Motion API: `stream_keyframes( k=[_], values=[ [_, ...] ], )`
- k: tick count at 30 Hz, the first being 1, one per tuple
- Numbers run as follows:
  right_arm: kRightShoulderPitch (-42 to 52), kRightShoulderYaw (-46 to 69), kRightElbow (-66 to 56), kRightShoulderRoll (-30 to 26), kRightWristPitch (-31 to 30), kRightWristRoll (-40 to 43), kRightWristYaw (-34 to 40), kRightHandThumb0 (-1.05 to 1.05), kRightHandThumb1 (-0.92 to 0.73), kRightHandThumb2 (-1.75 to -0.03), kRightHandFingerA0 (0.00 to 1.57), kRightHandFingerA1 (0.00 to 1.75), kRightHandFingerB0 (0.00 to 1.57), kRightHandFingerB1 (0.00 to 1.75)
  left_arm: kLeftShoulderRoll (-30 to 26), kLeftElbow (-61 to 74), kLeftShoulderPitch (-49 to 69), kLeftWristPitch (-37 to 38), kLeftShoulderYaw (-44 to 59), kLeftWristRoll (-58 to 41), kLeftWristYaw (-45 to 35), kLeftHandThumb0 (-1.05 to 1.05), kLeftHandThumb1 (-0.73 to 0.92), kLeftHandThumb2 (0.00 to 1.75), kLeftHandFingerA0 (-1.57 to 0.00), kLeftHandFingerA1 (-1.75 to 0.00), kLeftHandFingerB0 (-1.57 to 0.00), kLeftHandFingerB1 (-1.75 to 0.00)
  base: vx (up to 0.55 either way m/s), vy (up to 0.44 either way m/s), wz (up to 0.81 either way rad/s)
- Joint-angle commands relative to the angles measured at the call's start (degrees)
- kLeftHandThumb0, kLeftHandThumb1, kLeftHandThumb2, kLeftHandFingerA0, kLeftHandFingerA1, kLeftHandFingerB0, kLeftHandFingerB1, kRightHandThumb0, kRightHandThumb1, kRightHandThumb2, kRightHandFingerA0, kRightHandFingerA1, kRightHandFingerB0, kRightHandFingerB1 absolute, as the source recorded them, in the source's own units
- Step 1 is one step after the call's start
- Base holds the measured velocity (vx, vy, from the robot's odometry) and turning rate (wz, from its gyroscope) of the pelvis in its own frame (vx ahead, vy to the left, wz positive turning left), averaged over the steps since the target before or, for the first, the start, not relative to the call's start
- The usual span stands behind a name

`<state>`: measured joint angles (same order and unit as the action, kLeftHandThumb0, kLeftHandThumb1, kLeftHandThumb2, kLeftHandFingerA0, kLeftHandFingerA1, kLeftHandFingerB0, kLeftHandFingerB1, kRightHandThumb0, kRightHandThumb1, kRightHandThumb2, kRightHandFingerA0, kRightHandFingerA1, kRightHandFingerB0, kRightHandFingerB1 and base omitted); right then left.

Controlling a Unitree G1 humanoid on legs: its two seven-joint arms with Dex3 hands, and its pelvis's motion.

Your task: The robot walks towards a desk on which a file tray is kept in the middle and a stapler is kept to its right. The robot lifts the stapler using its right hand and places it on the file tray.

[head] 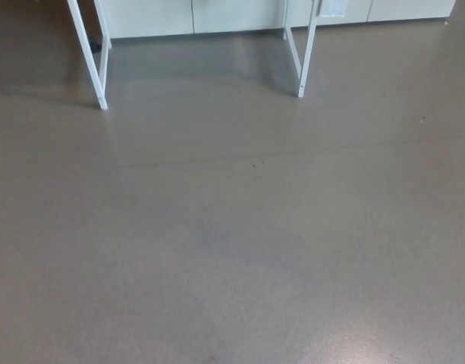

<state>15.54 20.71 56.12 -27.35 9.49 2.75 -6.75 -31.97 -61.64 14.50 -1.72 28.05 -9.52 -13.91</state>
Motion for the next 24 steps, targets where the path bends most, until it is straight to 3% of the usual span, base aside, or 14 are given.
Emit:
stream_keyframes(
  k=[1, 2, 11, 12, 18, 19, 24],
  values=[
    [0.80, 0.25, -2.31, -0.69, 0.47, 1.13, -0.92, -0.55, -0.63, -0.59, 0.42, 0.41, 0.16, 0.27, -1.13, -1.39, -0.48, 3.13, -0.11, -0.45, -0.32, -0.37, 0.53, 0.55, -0.45, -0.50, -0.42, -0.40, -0.03, -0.005, 0.51],
    [0.77, 0.11, -1.85, -1.01, 0.63, 1.06, -1.60, -0.62, -0.50, -0.80, 0.30, 0.51, 0.07, 0.38, -1.16, -1.36, -0.52, 2.96, -0.17, -0.44, -0.14, -0.37, 0.53, 0.55, -0.45, -0.50, -0.40, -0.40, -0.04, -0.004, 0.13],
    [3.67, -0.25, -5.37, -0.72, -1.56, 0.88, -1.59, -0.63, -0.50, -0.81, 0.30, 0.51, 0.06, 0.34, -1.39, -0.28, 0.72, 2.15, -0.19, -0.90, -0.87, -0.37, 0.53, 0.55, -0.44, -0.50, -0.31, -0.37, 0.04, 0.115, -0.10],
    [3.41, -0.15, -4.98, -0.87, -1.98, 1.32, -2.75, -0.55, -0.63, -0.62, 0.33, 0.40, 0.11, 0.21, -1.41, -0.56, 0.58, 2.29, -0.23, -0.84, -0.74, -0.37, 0.54, 0.55, -0.42, -0.48, -0.32, -0.37, 0.34, 0.026, 0.21],
    [4.73, 0.11, -6.73, -0.12, -2.44, 1.26, -1.78, -0.53, -0.63, -0.62, 0.36, 0.41, 0.12, 0.24, -1.73, -1.21, 0.58, 2.65, -1.11, -0.32, -0.35, -0.39, 0.53, 0.55, -0.48, -0.51, -0.34, -0.38, 0.22, 0.149, -0.12],
    [4.59, -0.03, -6.64, -0.20, -2.76, 1.11, -1.74, -0.59, -0.50, -0.81, 0.30, 0.51, 0.05, 0.32, -1.70, -0.90, 0.80, 2.67, -1.13, -0.38, -0.40, -0.39, 0.54, 0.55, -0.49, -0.51, -0.33, -0.37, 0.20, 0.054, -0.03],
    [4.97, -0.10, -6.69, -0.12, -2.49, 0.87, -1.51, -0.60, -0.50, -0.82, 0.29, 0.51, 0.05, 0.32, -2.06, -0.25, 1.37, 3.11, -2.37, 0.37, -0.31, -0.42, 0.57, 0.56, -0.47, -0.49, -0.36, -0.38, 0.21, 0.027, 0.12]
  ],
)
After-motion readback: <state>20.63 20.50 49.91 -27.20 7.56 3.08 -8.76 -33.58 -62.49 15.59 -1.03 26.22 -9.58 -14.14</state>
